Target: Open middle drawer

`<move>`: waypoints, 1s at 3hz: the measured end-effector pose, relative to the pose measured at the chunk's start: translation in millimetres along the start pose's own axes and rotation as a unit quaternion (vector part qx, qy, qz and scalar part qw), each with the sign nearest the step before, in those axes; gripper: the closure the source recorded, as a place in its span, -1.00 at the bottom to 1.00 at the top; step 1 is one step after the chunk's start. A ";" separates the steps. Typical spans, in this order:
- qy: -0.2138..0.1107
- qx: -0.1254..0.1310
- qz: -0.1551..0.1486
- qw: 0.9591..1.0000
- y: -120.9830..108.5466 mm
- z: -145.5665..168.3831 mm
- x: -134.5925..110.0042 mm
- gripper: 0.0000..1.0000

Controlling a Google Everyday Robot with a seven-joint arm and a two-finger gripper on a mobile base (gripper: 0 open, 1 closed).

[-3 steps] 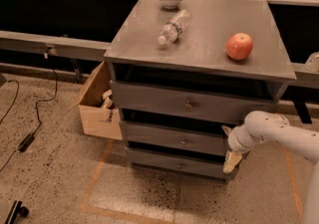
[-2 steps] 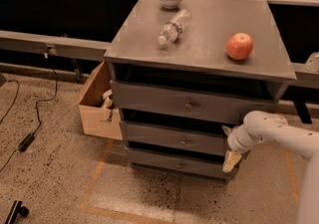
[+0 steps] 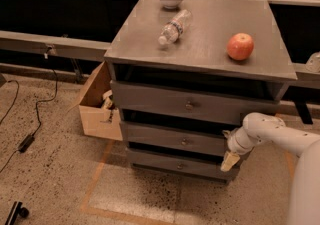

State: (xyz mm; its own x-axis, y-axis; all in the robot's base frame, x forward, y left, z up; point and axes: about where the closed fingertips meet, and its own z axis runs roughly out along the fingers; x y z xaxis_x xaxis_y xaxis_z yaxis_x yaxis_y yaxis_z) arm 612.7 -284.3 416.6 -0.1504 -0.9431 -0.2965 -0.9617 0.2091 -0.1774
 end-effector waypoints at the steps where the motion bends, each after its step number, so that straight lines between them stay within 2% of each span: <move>1: -0.003 -0.013 0.003 1.000 4.9 5.0 -0.5 -0.22; 3: -0.003 -0.014 0.003 1.000 5.1 3.0 -1.5 0.69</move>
Offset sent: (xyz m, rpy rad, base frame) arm -0.0280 0.0066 0.0228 0.0068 0.1670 -0.0033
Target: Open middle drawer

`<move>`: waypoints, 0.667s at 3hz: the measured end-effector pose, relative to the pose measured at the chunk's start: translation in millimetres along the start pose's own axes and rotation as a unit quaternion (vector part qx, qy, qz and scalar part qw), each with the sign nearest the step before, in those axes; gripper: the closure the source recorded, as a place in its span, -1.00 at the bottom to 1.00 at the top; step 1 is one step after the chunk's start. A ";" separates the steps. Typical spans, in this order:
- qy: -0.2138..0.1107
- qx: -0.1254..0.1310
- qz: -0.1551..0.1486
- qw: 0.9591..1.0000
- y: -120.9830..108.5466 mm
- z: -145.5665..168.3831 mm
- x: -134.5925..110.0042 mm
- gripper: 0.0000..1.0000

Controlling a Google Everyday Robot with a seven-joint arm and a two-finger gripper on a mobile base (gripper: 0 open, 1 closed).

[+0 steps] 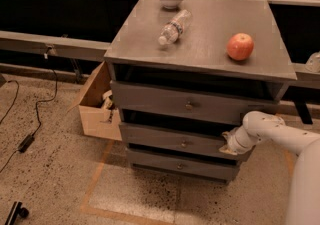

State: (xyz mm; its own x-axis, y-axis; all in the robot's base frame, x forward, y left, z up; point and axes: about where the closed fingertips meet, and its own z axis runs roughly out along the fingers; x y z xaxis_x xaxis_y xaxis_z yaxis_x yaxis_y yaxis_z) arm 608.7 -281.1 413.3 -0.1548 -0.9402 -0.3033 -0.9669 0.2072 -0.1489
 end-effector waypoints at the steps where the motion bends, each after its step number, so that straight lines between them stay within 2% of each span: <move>1: 0.000 0.000 0.000 1.000 -0.3 -2.2 -0.7 1.00; 2: 0.000 0.000 0.000 1.000 -0.4 -3.2 -1.1 1.00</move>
Offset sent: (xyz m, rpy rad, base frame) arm -0.1465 0.0685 0.1508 0.0705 0.4407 0.0975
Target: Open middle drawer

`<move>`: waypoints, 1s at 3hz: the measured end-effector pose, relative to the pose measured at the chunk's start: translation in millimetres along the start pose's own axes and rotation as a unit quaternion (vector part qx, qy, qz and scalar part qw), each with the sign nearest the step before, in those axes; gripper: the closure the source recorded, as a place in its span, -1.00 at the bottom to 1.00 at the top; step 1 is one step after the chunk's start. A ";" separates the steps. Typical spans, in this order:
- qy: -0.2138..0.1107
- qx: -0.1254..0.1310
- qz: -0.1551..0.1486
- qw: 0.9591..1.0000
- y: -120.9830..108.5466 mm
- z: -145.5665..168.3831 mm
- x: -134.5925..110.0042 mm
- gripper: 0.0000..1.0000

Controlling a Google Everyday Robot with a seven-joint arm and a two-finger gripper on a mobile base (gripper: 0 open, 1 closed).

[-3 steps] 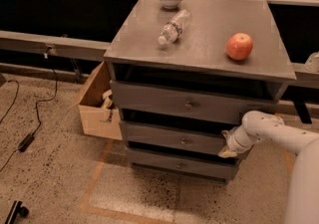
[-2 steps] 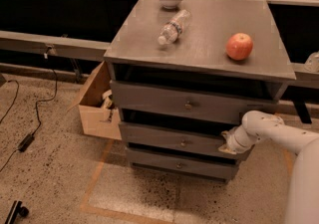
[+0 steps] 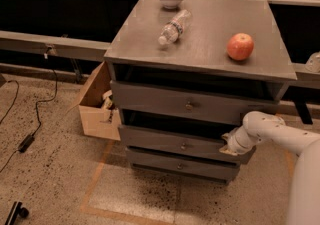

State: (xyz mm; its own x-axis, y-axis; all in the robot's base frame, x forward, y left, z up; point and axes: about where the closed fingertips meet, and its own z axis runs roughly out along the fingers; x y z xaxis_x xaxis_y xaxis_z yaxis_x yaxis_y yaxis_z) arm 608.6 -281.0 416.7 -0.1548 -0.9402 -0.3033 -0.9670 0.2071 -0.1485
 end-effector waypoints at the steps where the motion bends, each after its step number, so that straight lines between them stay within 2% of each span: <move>1: 0.000 0.000 0.000 1.000 -0.1 -0.9 -0.3 0.67; 2: 0.002 -0.020 0.001 1.000 9.4 -9.5 -7.1 0.19; 3: 0.002 -0.020 0.001 1.000 9.1 -9.5 -7.1 -0.26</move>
Offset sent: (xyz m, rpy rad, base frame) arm -0.1518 0.0843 0.1641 0.0500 0.5949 0.1466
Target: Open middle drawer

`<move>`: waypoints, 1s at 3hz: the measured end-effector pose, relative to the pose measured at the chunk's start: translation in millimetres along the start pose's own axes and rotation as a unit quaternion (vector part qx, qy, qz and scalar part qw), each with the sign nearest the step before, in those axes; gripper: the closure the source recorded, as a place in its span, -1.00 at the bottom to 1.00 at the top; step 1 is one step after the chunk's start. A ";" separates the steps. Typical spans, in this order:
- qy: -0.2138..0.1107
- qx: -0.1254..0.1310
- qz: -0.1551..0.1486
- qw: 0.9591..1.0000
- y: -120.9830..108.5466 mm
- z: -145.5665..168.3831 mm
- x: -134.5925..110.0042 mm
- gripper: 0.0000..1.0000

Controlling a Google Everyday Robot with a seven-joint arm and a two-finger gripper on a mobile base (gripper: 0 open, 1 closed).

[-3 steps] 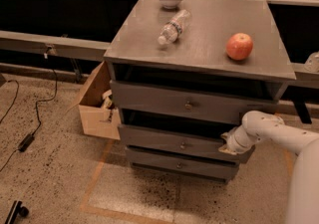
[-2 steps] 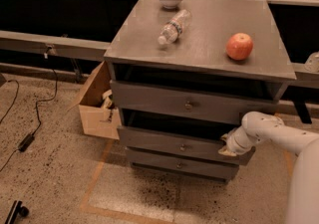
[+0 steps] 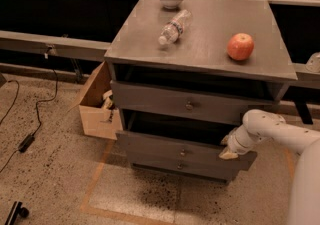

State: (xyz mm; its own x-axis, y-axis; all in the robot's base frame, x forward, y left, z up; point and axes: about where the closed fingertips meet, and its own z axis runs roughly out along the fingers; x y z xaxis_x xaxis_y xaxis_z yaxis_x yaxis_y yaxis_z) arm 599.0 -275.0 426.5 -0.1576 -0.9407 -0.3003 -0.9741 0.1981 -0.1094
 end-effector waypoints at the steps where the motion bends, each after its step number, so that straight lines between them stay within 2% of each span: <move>1: 0.005 -0.045 0.004 0.999 24.2 -15.9 -12.5 -0.74; 2: 0.013 -0.127 0.011 0.992 67.6 -47.5 -36.0 -1.00; 3: 0.020 -0.214 0.018 0.977 115.4 -83.0 -61.5 -1.00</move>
Offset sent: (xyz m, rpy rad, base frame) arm -0.1682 0.0821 0.1466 0.0478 0.6310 0.1347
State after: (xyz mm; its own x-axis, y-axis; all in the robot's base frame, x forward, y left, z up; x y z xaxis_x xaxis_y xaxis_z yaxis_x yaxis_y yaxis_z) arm 482.8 -217.1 511.0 -0.1907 -0.9468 -0.2594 -0.9453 0.1059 0.3085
